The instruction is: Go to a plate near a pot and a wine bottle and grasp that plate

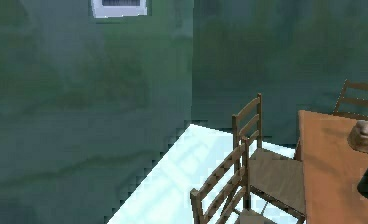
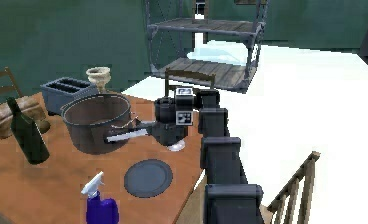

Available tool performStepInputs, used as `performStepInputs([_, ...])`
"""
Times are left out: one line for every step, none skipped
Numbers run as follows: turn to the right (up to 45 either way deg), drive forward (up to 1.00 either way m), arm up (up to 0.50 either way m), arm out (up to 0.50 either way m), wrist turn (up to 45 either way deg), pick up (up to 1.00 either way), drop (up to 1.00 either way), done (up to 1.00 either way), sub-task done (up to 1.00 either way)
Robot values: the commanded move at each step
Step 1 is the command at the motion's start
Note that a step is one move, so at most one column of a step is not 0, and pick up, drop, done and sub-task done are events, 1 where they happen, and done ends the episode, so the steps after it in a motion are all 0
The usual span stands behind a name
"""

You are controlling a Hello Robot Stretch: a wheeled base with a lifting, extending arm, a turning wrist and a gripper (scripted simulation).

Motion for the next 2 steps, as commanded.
performStepInputs([0.0, 0.00, 0.00, 0.00, 6.0, 0.00, 0.00, 0.00, 0.00])
performStepInputs([0.0, 0.00, -0.30, 0.00, 0.0, 0.00, 0.00, 0.00, 0.00])
